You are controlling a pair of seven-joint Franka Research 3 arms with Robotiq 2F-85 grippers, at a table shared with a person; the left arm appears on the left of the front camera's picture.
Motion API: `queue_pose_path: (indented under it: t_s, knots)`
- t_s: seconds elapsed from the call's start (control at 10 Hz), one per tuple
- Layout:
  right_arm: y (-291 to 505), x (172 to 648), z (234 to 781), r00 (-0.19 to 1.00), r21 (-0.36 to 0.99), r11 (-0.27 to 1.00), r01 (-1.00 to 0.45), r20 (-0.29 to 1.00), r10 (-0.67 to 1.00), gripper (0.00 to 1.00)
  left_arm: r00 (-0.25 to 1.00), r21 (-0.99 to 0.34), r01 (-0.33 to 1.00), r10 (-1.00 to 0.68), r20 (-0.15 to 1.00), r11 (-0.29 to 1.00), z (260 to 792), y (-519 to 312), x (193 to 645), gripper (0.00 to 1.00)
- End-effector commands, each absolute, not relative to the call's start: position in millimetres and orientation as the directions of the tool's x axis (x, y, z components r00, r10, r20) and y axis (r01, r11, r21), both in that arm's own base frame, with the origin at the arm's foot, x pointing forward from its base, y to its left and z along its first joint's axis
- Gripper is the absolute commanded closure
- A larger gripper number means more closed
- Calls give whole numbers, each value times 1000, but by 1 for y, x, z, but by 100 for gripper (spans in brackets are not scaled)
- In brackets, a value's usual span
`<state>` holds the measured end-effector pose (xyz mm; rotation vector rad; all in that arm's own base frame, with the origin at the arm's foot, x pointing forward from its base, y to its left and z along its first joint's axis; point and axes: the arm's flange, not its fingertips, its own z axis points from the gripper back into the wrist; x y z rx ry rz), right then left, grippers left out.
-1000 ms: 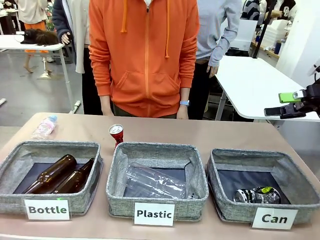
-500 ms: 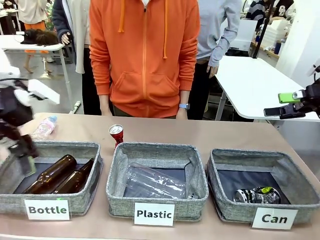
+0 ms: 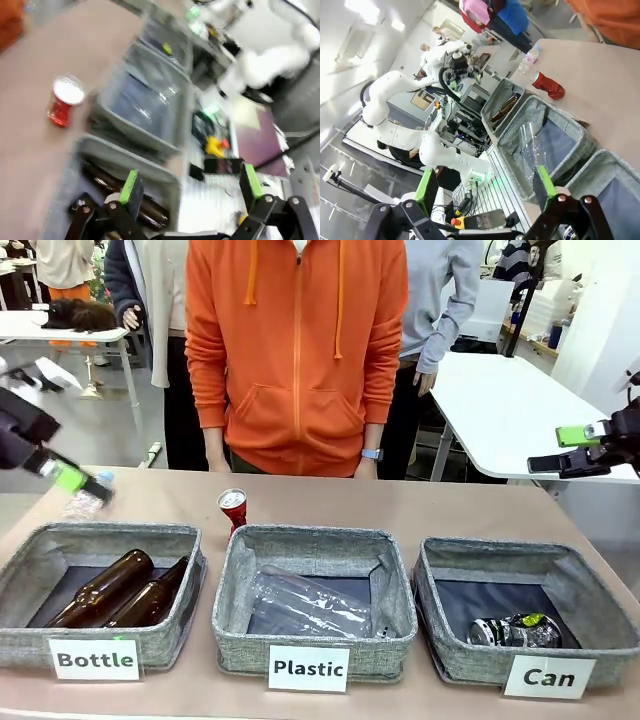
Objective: Sort the can waste into the basket.
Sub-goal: Pick up the can waste from the table and place it in the right Fabric basket.
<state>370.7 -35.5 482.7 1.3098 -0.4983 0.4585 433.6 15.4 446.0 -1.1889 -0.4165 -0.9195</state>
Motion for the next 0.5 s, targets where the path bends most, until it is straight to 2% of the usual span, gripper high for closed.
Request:
queue_pose_path:
  t_s: [0.0, 0.2, 0.3, 0.4]
  knots:
    - [-38, 370, 484, 797, 776, 196, -599, 602, 52, 0, 279, -196, 944, -320, 906, 267, 439, 7, 430, 0]
    - [-38, 370, 484, 797, 776, 196, -599, 602, 52, 0, 203, -74, 947, -403, 892, 313, 425, 6, 435, 0]
    - [-38, 370, 484, 797, 776, 196, -599, 602, 52, 0, 228, -93, 945, -427, 875, 314, 427, 7, 434, 0]
    - [-38, 370, 484, 797, 776, 196, -599, 602, 52, 0, 296, -218, 944, -342, 892, 250, 442, 25, 447, 0]
